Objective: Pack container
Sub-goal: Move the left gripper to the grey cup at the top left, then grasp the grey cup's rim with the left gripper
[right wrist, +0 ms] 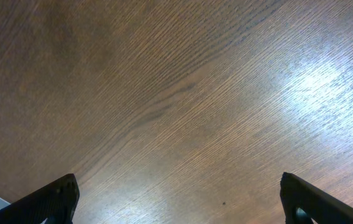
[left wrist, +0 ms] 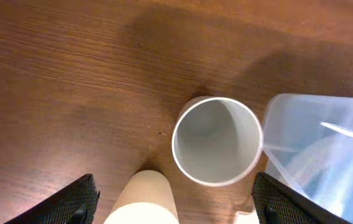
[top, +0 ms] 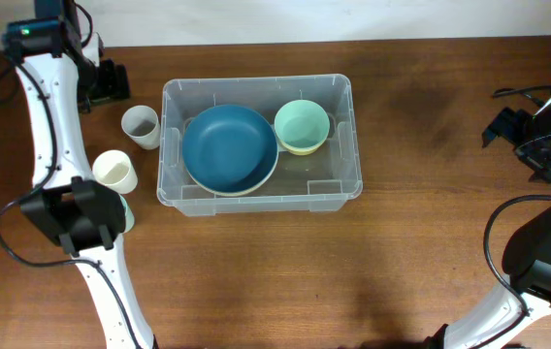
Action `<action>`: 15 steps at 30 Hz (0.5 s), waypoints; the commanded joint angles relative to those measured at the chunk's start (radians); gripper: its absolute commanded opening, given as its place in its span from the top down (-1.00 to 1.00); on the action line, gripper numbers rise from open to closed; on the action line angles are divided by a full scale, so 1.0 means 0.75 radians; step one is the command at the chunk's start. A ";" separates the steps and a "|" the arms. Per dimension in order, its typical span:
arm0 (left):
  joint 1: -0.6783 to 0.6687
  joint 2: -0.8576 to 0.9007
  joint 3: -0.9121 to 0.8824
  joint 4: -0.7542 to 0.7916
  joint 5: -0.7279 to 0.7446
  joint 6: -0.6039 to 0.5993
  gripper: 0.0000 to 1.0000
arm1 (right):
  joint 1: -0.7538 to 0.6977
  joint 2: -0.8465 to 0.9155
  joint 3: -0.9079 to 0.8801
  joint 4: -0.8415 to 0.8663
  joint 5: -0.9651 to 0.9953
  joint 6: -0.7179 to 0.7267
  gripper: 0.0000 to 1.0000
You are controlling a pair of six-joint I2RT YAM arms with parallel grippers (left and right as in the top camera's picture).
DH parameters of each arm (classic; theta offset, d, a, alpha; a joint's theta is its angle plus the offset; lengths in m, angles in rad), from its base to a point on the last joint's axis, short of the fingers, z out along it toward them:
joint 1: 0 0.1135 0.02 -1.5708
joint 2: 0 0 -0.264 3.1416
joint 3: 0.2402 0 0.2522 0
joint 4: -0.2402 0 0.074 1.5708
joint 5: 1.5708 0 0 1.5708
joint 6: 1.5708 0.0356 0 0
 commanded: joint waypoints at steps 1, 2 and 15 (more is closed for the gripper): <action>0.011 0.077 -0.016 0.007 0.020 0.044 -0.62 | 0.004 0.000 -0.002 0.001 0.012 0.011 -0.98; 0.010 0.091 -0.016 0.008 0.020 0.045 -0.62 | 0.004 0.000 -0.002 0.001 0.012 0.011 -0.97; 0.011 0.251 -0.016 0.033 0.020 0.046 -0.60 | 0.004 0.000 -0.002 0.001 0.012 0.011 -0.98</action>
